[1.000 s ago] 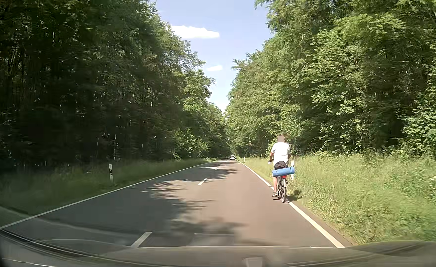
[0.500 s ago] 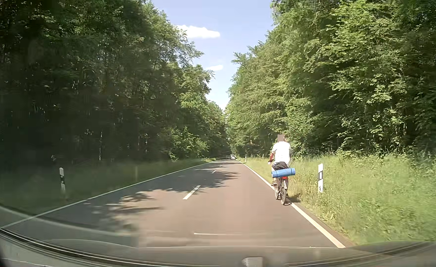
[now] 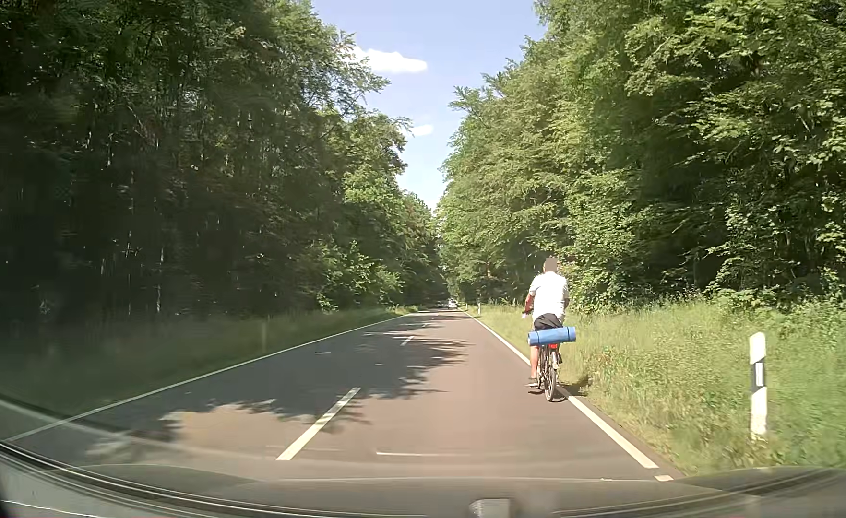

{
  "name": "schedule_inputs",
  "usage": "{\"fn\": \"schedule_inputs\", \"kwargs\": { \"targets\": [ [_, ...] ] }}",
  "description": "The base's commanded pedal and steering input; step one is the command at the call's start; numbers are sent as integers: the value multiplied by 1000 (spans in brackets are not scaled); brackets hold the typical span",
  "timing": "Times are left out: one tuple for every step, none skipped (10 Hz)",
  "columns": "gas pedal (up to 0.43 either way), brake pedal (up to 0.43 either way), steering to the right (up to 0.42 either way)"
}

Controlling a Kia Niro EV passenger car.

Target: Follow the waypoints while adhering to traffic rules and regulations

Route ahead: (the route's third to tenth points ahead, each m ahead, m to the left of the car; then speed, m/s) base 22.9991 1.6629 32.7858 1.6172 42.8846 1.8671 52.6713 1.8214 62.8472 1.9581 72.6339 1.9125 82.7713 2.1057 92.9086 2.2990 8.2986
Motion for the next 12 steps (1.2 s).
{"fn": "schedule_inputs", "kwargs": {
  "targets": [
    [0,37,1],
    [0,37,1],
    [0,37,1],
    [0,49,1],
    [0,61,1],
    [0,98,1],
    [0,134,1],
    [0,165,1],
    [0,171,1],
    [0,177,1],
    [0,177,1],
    [0,177,1]
  ]
}}
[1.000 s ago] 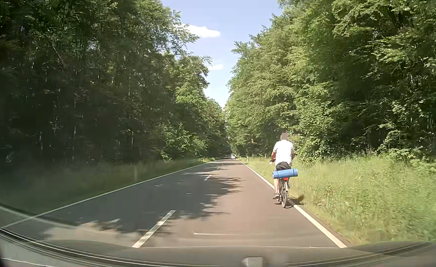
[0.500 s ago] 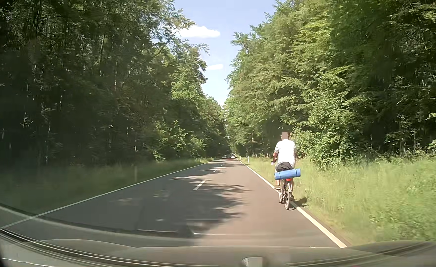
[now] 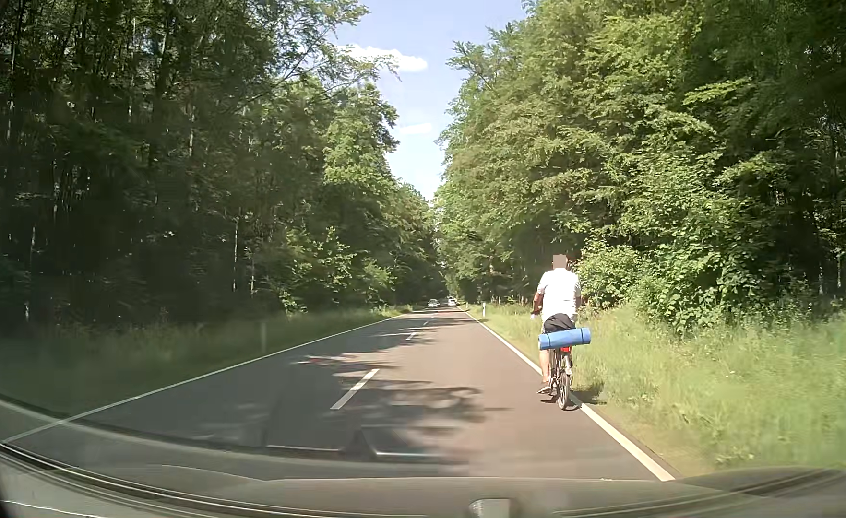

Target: Follow the waypoints while adhering to traffic rules and regulations

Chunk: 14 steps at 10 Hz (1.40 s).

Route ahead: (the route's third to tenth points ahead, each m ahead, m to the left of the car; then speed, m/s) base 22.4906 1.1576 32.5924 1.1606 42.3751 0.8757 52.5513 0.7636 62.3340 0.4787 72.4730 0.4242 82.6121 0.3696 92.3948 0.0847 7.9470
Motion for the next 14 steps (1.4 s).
{"fn": "schedule_inputs", "kwargs": {
  "targets": [
    [0,171,1],
    [0,171,1],
    [0,171,1],
    [0,171,0],
    [0,165,0],
    [0,159,1],
    [0,152,1],
    [0,134,1],
    [0,116,1],
    [0,104,1],
    [0,73,1],
    [0,49,1],
    [0,30,1],
    [0,37,0]
  ]
}}
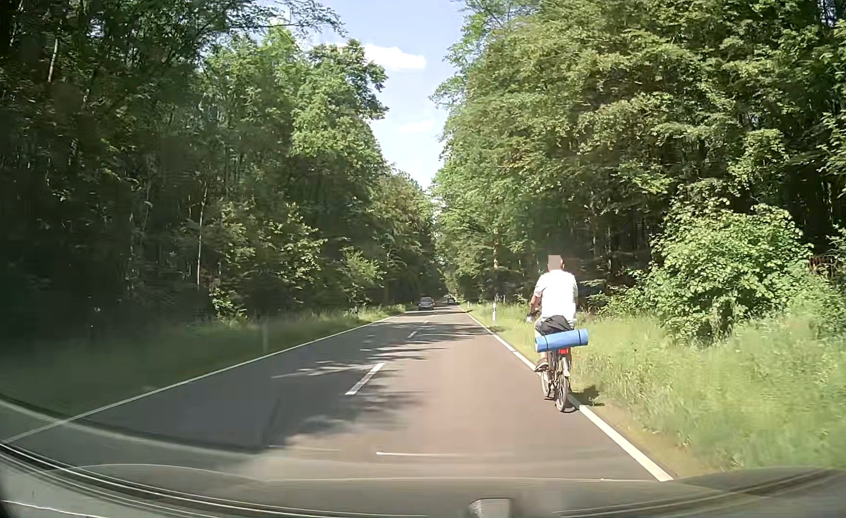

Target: Follow the waypoints while adhering to traffic rules and regulations

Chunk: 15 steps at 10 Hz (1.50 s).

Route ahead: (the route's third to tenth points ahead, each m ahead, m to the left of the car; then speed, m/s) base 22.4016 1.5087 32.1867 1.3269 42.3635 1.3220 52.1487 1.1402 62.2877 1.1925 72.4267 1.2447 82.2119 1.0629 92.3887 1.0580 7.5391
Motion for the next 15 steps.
{"fn": "schedule_inputs", "kwargs": {
  "targets": [
    [0,37,1],
    [0,30,1],
    [0,30,1],
    [0,30,1],
    [0,30,0],
    [0,37,1],
    [0,37,0],
    [0,30,0],
    [0,37,0],
    [20,37,0],
    [28,37,0],
    [28,37,0],
    [39,30,0],
    [39,37,0],
    [59,30,0]
  ]
}}
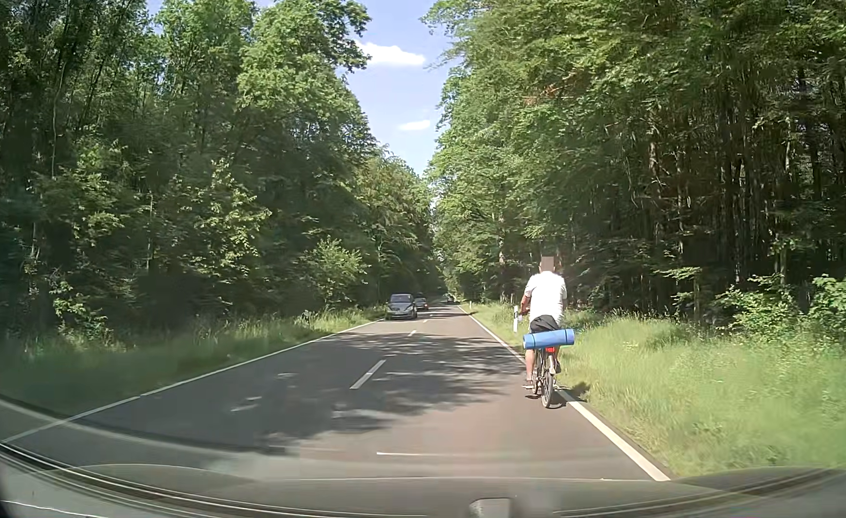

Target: Follow the waypoints while adhering to traffic rules and regulations

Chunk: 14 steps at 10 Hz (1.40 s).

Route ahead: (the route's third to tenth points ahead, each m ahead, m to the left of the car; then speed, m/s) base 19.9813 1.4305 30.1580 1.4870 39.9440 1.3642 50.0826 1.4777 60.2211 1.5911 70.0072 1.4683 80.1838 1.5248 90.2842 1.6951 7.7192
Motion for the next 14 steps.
{"fn": "schedule_inputs", "kwargs": {
  "targets": [
    [67,30,0],
    [79,30,0],
    [87,30,0],
    [87,37,0],
    [98,30,0],
    [98,37,0],
    [98,30,0],
    [98,37,0],
    [98,30,0],
    [98,30,0],
    [98,30,0],
    [98,30,0],
    [110,30,0],
    [138,30,0]
  ]
}}
